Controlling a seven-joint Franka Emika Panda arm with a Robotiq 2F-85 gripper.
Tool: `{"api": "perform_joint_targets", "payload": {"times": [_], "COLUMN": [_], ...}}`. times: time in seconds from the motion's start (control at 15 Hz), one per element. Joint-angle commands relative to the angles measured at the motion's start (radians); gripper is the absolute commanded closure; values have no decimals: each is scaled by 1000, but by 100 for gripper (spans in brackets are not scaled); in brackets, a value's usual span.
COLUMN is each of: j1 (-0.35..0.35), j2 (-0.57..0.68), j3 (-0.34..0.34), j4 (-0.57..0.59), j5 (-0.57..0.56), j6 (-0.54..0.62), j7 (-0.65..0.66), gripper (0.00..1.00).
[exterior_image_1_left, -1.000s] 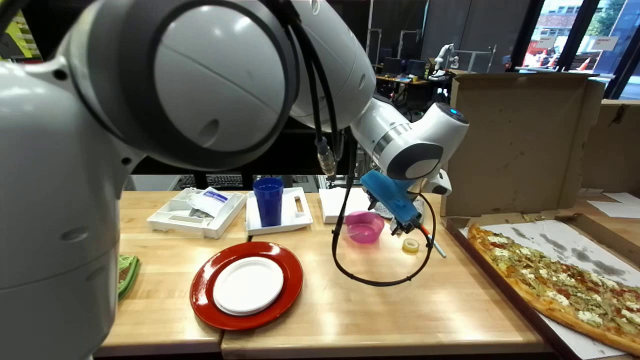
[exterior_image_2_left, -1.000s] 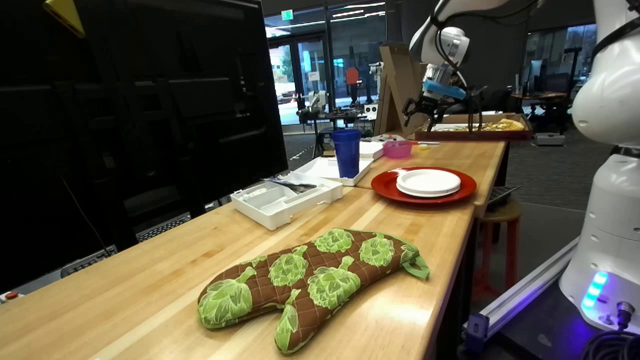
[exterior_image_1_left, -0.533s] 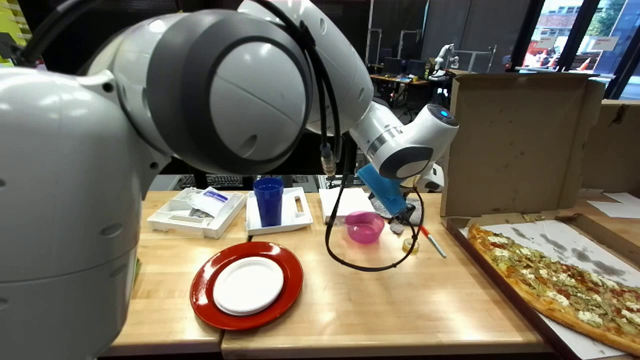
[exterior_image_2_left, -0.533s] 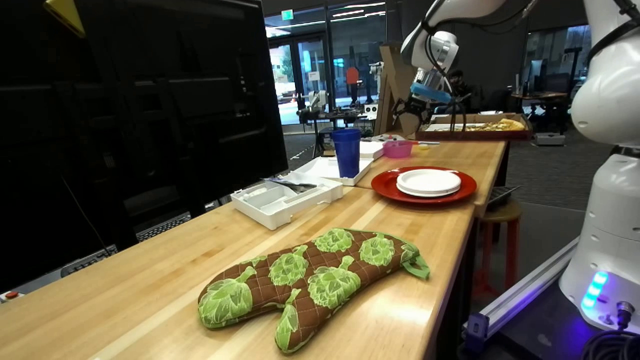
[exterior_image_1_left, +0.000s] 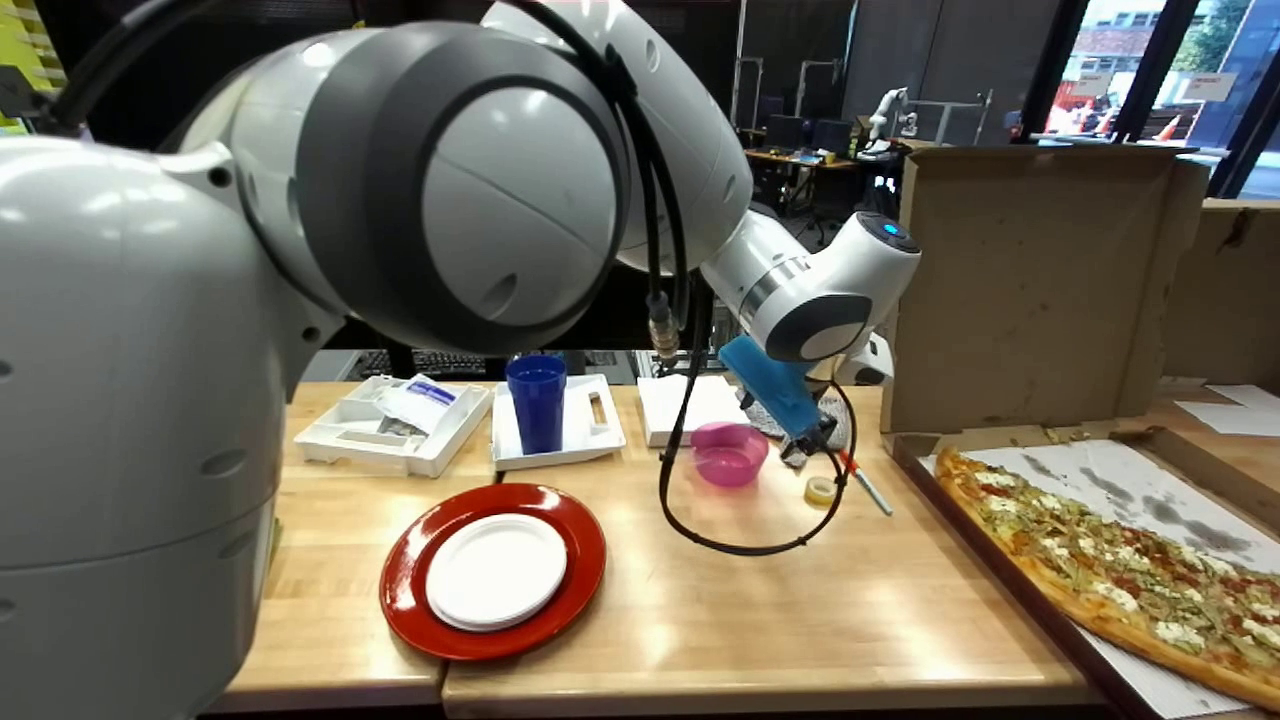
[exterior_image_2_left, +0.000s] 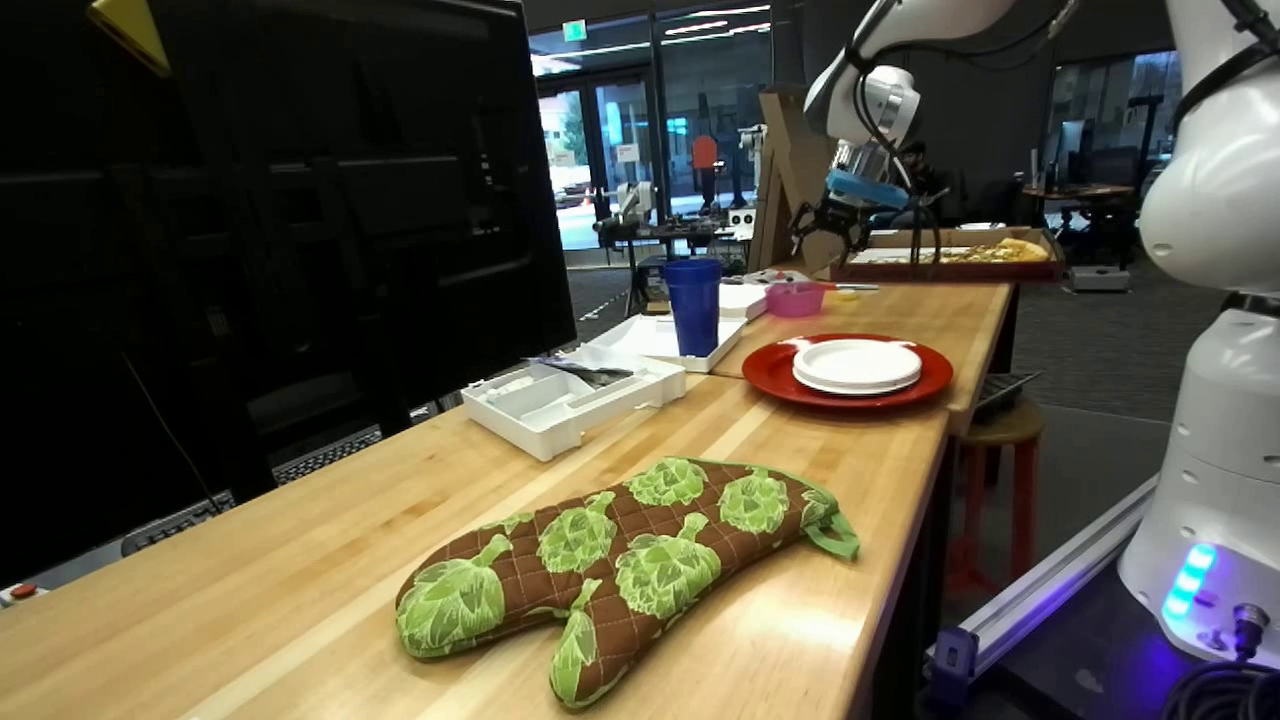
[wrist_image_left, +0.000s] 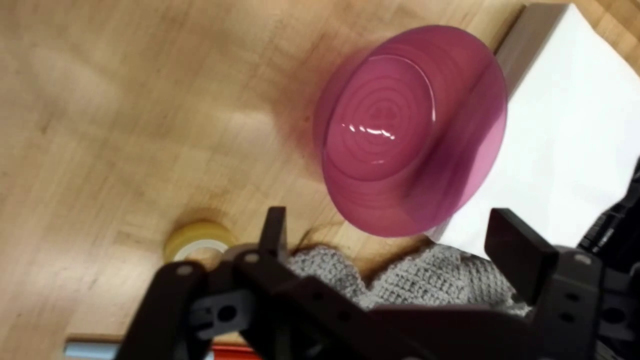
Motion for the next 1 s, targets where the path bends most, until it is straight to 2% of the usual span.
{"api": "perform_joint_targets", "payload": {"times": [0.0,0.33,0.93], "j1": [8,31,55], "j2": [-26,-11,42], "j3": [-19,-24,-7], "j4": [-14,0,49], "j5": [-123,-259,-289], "j6": [-86,-127,-178], "j7": [25,56,50], "gripper": [0,0,0]}}
